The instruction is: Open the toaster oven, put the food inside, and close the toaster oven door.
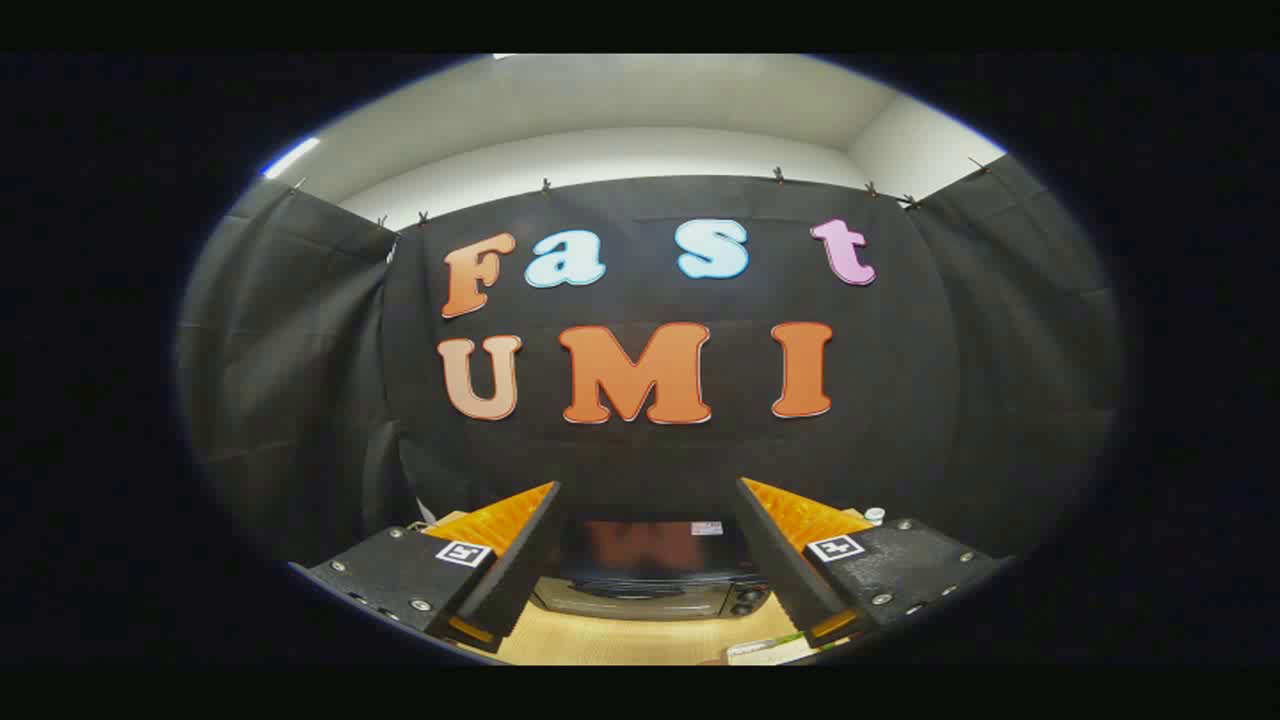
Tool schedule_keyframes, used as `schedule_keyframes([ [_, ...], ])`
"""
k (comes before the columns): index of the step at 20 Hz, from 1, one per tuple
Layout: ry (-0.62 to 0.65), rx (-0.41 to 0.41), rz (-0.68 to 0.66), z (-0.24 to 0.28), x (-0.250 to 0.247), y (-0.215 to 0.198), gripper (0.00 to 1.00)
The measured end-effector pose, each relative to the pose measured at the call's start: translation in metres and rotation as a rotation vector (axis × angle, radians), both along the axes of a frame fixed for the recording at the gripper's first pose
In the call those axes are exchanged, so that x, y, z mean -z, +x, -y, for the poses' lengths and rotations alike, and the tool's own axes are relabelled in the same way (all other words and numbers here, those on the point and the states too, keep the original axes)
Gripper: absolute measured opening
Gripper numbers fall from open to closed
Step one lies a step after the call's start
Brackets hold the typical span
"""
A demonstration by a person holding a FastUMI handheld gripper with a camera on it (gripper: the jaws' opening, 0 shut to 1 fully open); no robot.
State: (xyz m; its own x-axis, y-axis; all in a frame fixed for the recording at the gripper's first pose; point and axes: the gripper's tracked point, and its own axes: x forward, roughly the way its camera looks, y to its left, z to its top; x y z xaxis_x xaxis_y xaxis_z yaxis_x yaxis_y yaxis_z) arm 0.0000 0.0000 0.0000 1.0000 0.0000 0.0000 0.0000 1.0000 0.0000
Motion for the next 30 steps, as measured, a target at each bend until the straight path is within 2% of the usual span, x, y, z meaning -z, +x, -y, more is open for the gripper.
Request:
schedule_keyframes([
  [4, 0.009, -0.013, -0.032, -0.001, 0.016, 0.01, 0.99],
  [17, -0.029, 0.022, -0.147, -0.009, 0.083, 0.04, 0.99],
  [24, -0.06, 0.038, -0.154, -0.017, 0.103, 0.049, 0.99],
  [30, -0.068, 0.032, -0.237, -0.026, 0.155, 0.065, 0.99],
])
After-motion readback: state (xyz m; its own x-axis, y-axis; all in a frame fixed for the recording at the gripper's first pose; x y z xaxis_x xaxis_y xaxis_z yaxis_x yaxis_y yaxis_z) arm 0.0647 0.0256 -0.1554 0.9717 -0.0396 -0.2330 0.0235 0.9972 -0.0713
